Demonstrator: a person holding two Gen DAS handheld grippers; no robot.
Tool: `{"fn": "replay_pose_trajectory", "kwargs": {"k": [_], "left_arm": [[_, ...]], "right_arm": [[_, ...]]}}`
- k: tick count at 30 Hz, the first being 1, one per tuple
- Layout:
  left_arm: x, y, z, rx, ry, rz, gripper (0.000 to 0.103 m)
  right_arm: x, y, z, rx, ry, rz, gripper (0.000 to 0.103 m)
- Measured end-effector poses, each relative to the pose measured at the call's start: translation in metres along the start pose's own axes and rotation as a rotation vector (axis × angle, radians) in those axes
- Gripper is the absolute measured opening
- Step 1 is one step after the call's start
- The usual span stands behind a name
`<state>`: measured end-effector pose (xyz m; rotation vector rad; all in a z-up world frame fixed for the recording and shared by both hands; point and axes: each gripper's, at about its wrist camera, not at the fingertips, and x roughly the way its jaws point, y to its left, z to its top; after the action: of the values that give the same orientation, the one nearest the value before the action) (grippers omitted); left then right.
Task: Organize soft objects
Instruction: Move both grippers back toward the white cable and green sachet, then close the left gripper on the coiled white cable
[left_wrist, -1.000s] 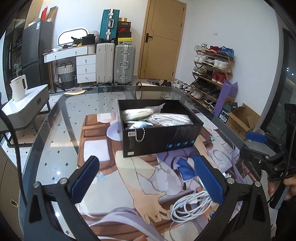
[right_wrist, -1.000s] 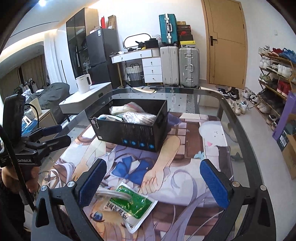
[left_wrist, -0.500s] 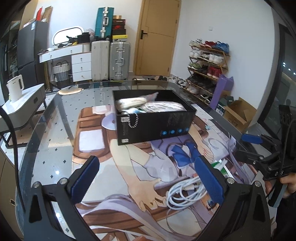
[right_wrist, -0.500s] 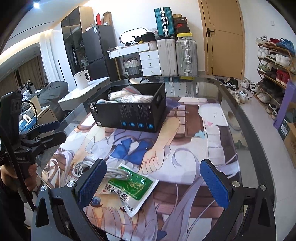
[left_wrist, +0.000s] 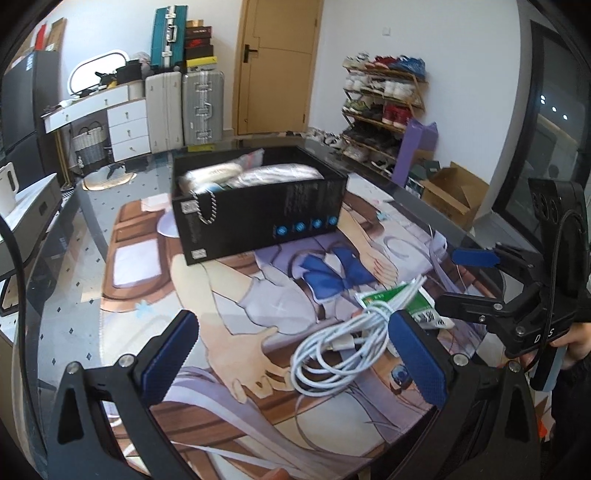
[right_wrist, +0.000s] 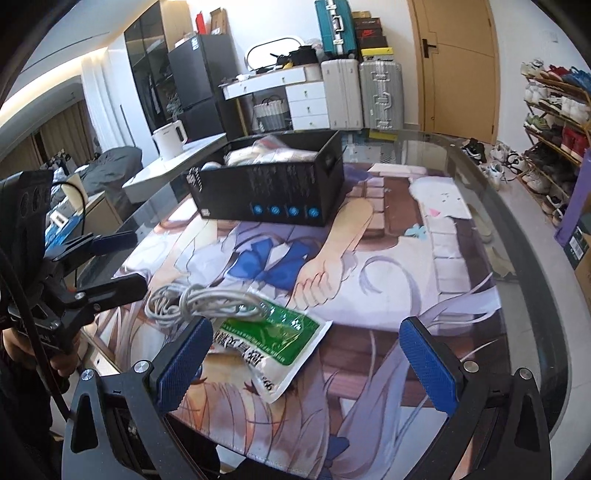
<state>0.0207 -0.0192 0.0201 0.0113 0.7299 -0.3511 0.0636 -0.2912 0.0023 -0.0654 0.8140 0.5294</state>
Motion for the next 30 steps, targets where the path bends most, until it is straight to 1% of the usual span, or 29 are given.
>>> {"fn": "replay_pose_trajectory", "kwargs": {"k": [4, 10, 19, 22, 23, 25, 26, 28, 29, 30], "left_arm": [[0.007, -0.011, -0.004, 0.048, 0.028, -0.002, 0.103], [0.020, -0.020, -0.004, 0.079, 0.057, -0.012, 0.103], [0.038, -0.020, 0.000, 0.064, 0.095, -0.019, 0.103], [0.042, -0.018, 0.002, 0.045, 0.103, -0.035, 0.101], [0.043, -0.017, 0.002, 0.039, 0.107, -0.042, 0.099], [0.046, -0.016, 0.002, 0.040, 0.115, -0.063, 0.087], [0.046, -0.016, 0.002, 0.040, 0.117, -0.066, 0.085], [0.047, -0.016, 0.000, 0.041, 0.119, -0.087, 0.070], [0.046, -0.016, -0.001, 0.042, 0.116, -0.090, 0.068], [0.045, -0.016, -0.001, 0.045, 0.112, -0.089, 0.063]], "right_arm": [[0.007, 0.004, -0.002, -0.018, 0.020, 0.006, 0.102], [0.016, 0.006, -0.004, -0.034, 0.048, 0.007, 0.102], [0.024, 0.003, -0.005, -0.044, 0.072, 0.010, 0.102], [0.028, 0.003, -0.005, -0.059, 0.087, 0.014, 0.102], [0.029, 0.004, -0.004, -0.068, 0.093, 0.015, 0.102], [0.031, 0.005, -0.003, -0.085, 0.100, 0.009, 0.102], [0.032, 0.005, -0.003, -0.092, 0.103, 0.013, 0.102], [0.034, 0.005, -0.001, -0.101, 0.108, 0.021, 0.102], [0.036, 0.005, 0.000, -0.105, 0.111, 0.025, 0.102], [0.037, 0.005, 0.001, -0.109, 0.112, 0.029, 0.102]]}}
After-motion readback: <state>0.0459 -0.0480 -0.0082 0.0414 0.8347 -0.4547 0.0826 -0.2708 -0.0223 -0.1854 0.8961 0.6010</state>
